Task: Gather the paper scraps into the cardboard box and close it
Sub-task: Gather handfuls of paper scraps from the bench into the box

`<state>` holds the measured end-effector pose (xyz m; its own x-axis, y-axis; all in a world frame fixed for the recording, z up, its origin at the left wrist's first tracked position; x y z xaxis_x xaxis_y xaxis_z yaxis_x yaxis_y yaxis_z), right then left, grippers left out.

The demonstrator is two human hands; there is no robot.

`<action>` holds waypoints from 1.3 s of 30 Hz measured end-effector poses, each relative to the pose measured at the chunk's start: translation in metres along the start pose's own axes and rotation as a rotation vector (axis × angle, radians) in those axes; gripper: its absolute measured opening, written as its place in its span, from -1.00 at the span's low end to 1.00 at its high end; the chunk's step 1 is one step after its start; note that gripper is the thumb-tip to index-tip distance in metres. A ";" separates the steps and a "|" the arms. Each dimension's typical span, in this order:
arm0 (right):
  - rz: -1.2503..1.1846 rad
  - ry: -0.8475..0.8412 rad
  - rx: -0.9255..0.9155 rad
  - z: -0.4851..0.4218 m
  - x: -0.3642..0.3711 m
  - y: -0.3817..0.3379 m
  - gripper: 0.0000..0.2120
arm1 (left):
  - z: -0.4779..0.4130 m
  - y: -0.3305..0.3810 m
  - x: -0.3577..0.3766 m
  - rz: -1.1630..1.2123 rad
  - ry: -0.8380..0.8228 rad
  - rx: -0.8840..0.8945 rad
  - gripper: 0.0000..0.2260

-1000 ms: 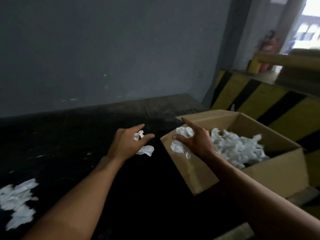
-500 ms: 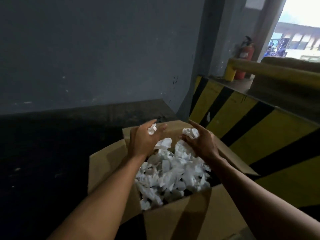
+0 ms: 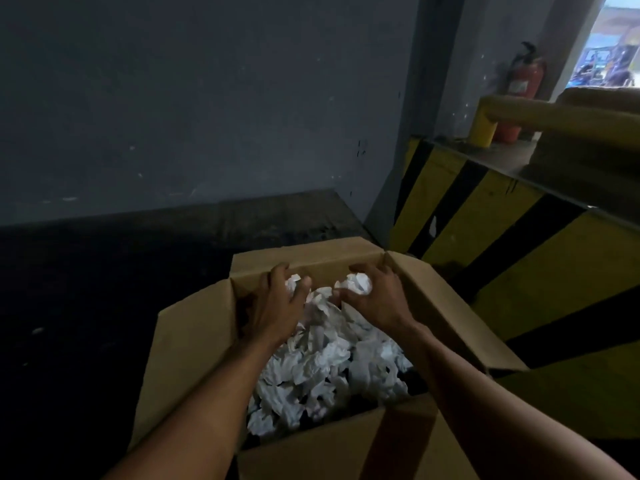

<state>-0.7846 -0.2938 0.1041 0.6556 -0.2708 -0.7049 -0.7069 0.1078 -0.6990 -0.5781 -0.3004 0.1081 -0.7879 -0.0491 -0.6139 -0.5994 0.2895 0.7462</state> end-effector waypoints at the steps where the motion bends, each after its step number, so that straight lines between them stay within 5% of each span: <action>1: -0.008 -0.019 0.017 -0.001 0.000 0.002 -0.30 | 0.000 0.002 0.002 0.025 -0.008 -0.008 -0.48; 6: -0.053 -0.068 0.020 -0.003 -0.002 0.006 -0.19 | -0.005 -0.003 0.006 -0.165 -0.080 -0.015 -0.55; 11: -0.102 -0.085 0.035 -0.003 -0.006 0.003 -0.42 | -0.011 0.001 0.002 -0.201 -0.012 0.093 -0.67; 18: -0.090 -0.092 -0.017 0.000 -0.007 -0.004 -0.35 | -0.009 0.010 -0.007 -0.239 0.003 0.161 -0.60; 25: -0.104 -0.095 -0.081 0.006 -0.007 -0.009 -0.39 | 0.002 0.010 -0.019 0.110 0.109 0.124 -0.56; 32: -0.097 -0.126 -0.054 0.017 0.001 -0.012 -0.40 | 0.014 0.017 -0.024 -0.156 0.048 0.056 -0.68; 39: -0.085 -0.095 -0.055 0.026 -0.005 -0.013 -0.41 | 0.013 0.003 -0.021 -0.096 -0.040 0.071 -0.44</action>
<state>-0.7722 -0.2687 0.1136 0.7343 -0.1850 -0.6531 -0.6593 0.0346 -0.7511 -0.5610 -0.2858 0.1197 -0.7199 -0.0420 -0.6928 -0.6597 0.3518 0.6641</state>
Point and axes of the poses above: each hand's wrist, its own z-axis away from the middle knuckle, its own x-axis out of the palm, y = z × x, the point moved 4 cm from there along -z, towards the middle knuckle, and after that the axes turned 8 degrees about x, right-handed, at the moved point
